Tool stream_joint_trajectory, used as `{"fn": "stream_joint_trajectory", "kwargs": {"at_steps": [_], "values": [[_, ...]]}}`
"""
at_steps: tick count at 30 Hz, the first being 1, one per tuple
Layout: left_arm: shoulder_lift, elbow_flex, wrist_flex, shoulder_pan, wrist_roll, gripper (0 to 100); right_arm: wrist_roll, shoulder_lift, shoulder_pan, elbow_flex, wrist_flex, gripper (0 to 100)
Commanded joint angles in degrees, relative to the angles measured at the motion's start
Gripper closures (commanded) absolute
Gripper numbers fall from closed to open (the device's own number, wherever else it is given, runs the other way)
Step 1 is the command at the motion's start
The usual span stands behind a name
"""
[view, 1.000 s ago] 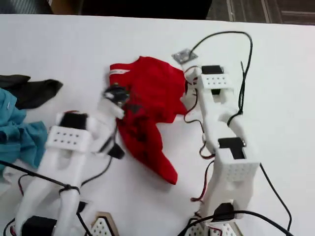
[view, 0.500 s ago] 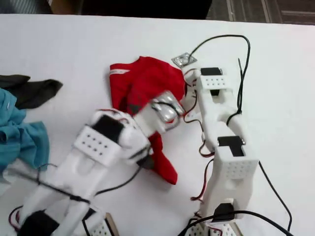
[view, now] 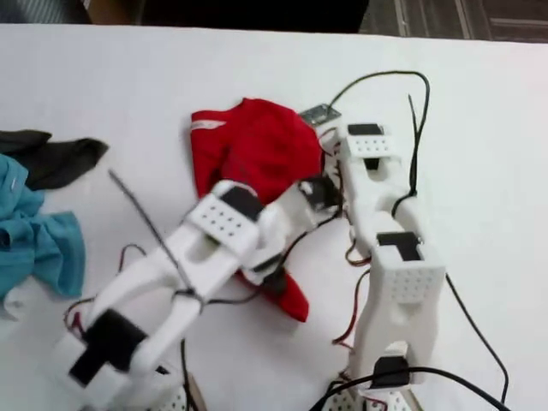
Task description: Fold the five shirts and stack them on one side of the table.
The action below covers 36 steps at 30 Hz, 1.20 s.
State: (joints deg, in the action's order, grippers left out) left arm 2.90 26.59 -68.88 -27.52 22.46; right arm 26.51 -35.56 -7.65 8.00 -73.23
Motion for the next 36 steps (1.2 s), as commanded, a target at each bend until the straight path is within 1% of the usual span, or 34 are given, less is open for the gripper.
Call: {"fn": "stream_joint_trajectory", "kwargs": {"at_steps": [1, 4, 6, 7, 8, 10, 12, 14, 17, 22, 25, 30, 32, 34, 36], "values": [[-4.3, -5.6, 0.4, -0.1, -0.5, 66, -0.3, -1.5, 0.3, 0.4, 1.0, 54.0], [-8.7, -7.3, 0.5, -0.1, -0.5, 67, -0.3, -1.5, 0.3, 0.4, 1.0, 54.0], [-11.8, -7.8, 0.4, 0.5, -0.3, 70, -0.3, -1.6, 0.3, 0.4, 1.0, 54.0], [-12.9, -7.8, 0.4, 1.2, -0.4, 75, -0.3, -1.6, 0.3, 0.4, 1.0, 54.0], [-14.0, -7.8, 0.4, 2.1, -0.4, 82, -0.3, -1.6, 0.3, 0.4, 1.0, 54.0], [-14.9, -7.8, 0.3, 4.5, -0.4, 99, -0.3, -1.7, 0.3, 0.4, 1.0, 54.0], [-14.3, -7.3, 0.1, 7.0, -0.4, 95, -0.3, -1.7, 0.3, 0.4, 1.0, 54.0], [-13.0, -7.4, -1.0, 9.5, -0.1, 98, -0.3, -1.8, 0.3, 0.5, 1.0, 54.0], [-9.8, -7.3, -2.4, 12.5, 0.1, 98, -0.3, -1.8, 0.3, 0.6, 1.0, 54.0], [-4.3, -7.3, -5.6, 14.5, 2.9, 98, -0.4, -1.8, 0.4, 0.6, 1.1, 54.0], [-3.3, -7.3, -6.5, 14.5, 2.9, 98, -3.1, -1.5, 0.6, 0.6, 1.5, 53.8], [-3.3, -7.3, -6.2, 14.3, 2.8, 98, -4.2, -1.4, 1.7, 0.4, 2.2, 53.8], [-3.3, -7.3, -6.2, 14.6, 2.8, 98, -6.2, -1.4, 1.7, 0.5, 2.5, 53.8], [-2.7, -7.9, -6.7, 16.4, 2.8, 98, -7.9, -1.4, 2.4, 0.6, 2.6, 53.8], [-1.1, -7.9, -6.7, 19.8, 3.1, 98, -10.2, -1.4, 3.5, 0.8, 2.6, 53.8]]}}
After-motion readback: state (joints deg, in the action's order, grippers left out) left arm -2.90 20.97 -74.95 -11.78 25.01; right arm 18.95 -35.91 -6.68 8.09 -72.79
